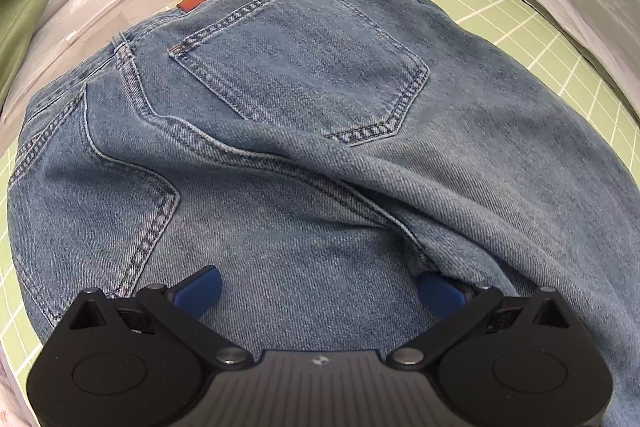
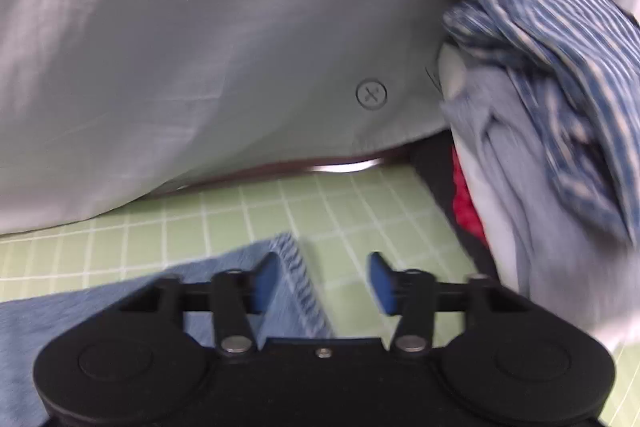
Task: Fold clothes
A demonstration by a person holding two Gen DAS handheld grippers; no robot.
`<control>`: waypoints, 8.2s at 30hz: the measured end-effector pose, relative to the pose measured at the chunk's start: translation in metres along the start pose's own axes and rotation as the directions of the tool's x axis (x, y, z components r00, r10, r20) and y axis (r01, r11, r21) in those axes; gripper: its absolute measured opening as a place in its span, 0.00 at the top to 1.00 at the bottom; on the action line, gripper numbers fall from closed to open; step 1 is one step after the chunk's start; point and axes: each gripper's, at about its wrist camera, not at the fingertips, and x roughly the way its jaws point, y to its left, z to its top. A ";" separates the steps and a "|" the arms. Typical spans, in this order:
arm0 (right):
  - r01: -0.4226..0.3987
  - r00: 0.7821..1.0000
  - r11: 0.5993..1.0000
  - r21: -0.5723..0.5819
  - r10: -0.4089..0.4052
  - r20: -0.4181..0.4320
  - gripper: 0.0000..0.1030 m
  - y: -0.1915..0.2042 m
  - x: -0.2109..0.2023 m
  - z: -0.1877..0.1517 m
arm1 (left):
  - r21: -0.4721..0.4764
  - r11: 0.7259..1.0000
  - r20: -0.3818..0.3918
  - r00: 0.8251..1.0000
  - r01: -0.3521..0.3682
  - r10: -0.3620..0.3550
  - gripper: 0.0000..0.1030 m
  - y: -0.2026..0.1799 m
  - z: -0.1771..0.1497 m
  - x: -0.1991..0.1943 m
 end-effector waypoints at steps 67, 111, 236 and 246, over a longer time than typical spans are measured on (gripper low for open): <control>0.212 0.917 0.917 0.337 -0.068 -0.392 0.05 -0.039 -0.207 -0.264 | -0.021 0.957 0.044 0.956 0.290 -0.289 0.00 0.190 -0.081 -0.096; 0.118 0.991 0.763 0.636 -0.047 -0.127 0.92 -0.048 -0.265 -0.233 | -0.187 0.963 0.110 0.978 0.196 -0.178 0.89 0.264 0.048 -0.034; -0.040 0.985 0.994 0.100 0.056 -0.161 0.08 -0.061 -0.078 -0.138 | 0.580 0.802 0.018 0.982 0.143 -0.187 0.15 -0.092 -0.133 -0.108; -0.190 0.960 0.982 0.015 0.189 -0.206 0.00 -0.034 -0.163 -0.191 | 0.554 0.815 0.075 0.964 0.171 -0.253 0.14 -0.043 -0.155 -0.149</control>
